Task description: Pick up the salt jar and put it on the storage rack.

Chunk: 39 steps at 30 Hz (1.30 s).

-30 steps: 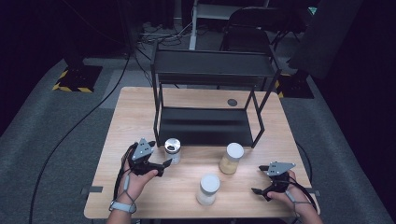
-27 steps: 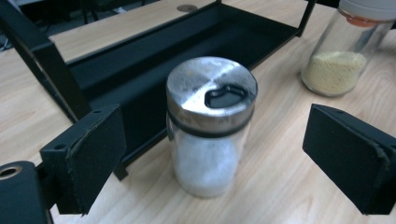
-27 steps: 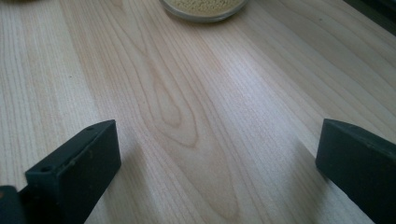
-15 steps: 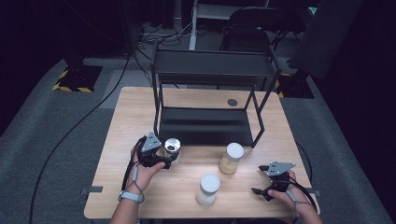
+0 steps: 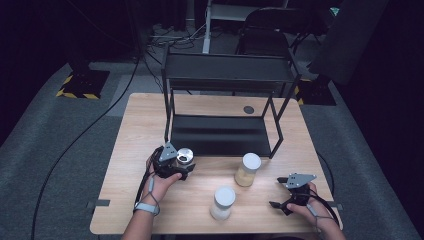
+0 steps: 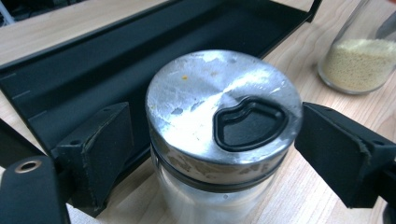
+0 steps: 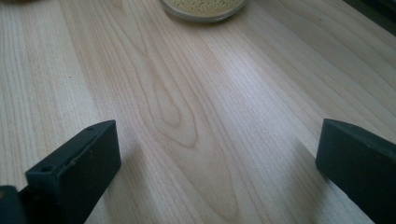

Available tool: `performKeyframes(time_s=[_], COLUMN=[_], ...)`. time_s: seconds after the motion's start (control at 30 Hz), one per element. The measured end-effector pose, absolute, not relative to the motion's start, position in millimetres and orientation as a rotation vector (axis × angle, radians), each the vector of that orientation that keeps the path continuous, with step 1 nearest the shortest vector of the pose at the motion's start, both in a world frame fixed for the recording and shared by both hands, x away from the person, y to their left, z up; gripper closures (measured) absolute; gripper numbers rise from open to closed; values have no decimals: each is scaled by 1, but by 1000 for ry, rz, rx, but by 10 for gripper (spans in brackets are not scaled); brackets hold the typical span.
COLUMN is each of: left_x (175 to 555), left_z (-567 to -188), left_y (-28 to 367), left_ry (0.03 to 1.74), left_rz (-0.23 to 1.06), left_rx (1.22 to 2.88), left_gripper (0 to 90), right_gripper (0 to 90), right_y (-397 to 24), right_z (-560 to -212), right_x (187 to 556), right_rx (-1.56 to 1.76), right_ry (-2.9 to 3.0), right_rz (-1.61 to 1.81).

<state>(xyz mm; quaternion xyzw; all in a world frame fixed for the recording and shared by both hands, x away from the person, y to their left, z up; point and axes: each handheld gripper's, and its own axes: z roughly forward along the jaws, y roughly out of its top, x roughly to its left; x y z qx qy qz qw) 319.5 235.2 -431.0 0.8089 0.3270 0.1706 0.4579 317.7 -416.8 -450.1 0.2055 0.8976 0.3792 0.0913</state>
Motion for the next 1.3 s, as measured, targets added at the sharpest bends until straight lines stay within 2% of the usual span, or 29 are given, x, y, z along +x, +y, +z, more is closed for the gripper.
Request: performKeyframes(time_s=[0.17,0.33,0.4,0.9,1.3], left_x=[324,325,326,325,330], left_z=[-433,-433,-432,-431,-404], left_y=[231,227,227,228,221], left_ry=[799,787,794,797,745], left_rz=[407,427,430,410,433], left_rx=[2018,2049,2053,2040,2048], left_gripper=[161,239,300,306,306], right_gripper=[0,0,0,0,0], right_y=[-417,-417,-417,-417,-417], right_z=[-450,-450,-450,-450,-450], right_x=[318,318,318,318,318], right_rx=[611,610,610,610,610], right_ry=[2667,2667,2667,2667,2666], right_rz=[1126,1127,1127,1127,1127])
